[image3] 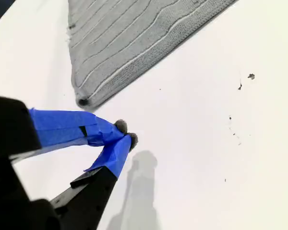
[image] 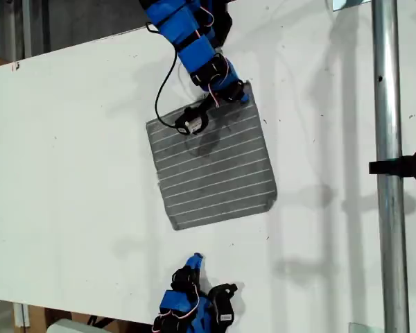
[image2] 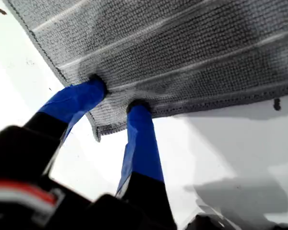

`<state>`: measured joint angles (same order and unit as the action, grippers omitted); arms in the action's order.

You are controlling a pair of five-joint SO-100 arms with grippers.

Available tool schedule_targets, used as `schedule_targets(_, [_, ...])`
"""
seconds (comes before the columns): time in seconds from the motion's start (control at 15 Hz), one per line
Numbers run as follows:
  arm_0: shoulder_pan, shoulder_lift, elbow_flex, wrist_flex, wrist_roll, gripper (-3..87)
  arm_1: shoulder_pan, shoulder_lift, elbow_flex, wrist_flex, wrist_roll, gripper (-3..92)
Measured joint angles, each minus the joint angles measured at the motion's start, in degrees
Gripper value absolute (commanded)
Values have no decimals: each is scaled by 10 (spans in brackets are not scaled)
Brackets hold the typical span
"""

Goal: Grasp corners of a towel and fold twice.

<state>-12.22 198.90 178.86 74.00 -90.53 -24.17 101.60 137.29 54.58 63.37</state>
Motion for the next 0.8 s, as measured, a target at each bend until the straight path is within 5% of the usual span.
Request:
schedule_targets(0.07, [0, 0, 0, 0, 0, -28, -4, -33, -20, -2, -10, 9])
schedule_targets(0.6, [71, -13, -66, -40, -25, -31, -9, -59, -75, 13, -20, -1])
schedule_targets(0.8, [130, -277, -276, -82, 4, -31, 0, -59, -75, 11, -21, -1])
